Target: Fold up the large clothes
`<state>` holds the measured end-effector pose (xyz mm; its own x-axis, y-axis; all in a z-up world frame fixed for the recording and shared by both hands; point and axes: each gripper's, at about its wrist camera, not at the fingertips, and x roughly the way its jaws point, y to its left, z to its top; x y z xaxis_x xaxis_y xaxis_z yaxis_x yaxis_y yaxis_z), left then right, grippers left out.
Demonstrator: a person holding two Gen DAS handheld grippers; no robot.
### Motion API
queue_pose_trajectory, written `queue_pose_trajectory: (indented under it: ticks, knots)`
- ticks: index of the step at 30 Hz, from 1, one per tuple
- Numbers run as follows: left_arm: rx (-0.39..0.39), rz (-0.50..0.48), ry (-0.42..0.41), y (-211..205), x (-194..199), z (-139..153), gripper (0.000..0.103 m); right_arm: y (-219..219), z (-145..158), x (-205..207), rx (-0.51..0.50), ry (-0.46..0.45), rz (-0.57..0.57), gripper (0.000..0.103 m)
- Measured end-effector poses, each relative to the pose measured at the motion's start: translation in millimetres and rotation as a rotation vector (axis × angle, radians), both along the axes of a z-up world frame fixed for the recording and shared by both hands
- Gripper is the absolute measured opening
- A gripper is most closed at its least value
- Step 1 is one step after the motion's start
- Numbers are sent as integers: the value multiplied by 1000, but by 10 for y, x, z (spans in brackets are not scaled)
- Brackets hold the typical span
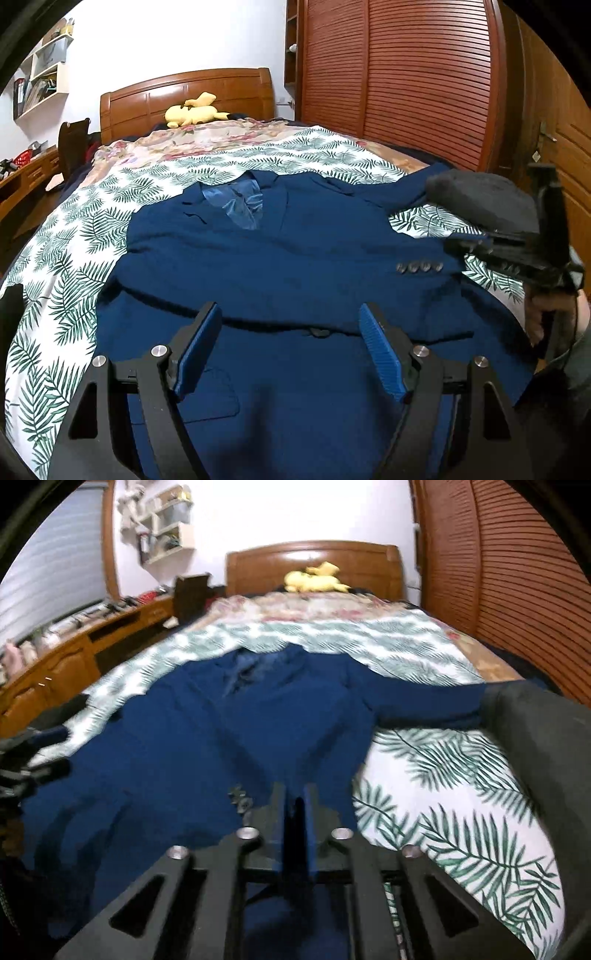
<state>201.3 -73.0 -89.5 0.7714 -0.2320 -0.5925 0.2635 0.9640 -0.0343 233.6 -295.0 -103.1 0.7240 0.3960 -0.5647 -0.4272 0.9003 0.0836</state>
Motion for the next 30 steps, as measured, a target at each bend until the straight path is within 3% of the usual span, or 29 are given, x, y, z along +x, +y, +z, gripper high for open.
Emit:
queue_pose_trajectory:
  ticks: [2,3,12,20,30]
  knots:
    - [-1,1,-5,-5,-1,8,77,61,18,12,10,1,2,48]
    - [-2,3,-7,-4,-1,14,77,93,30,-12,19,-3,9,50]
    - [13,27,-15,17,8,95,77,298,-118,95,42,12,152,50]
    - [48,53,-49,43,112,224,77,453,-364,257,-35,110,201,50]
    - [-32,99,-29,163,588,-34,77,539,-424,237,-64,89,198,52]
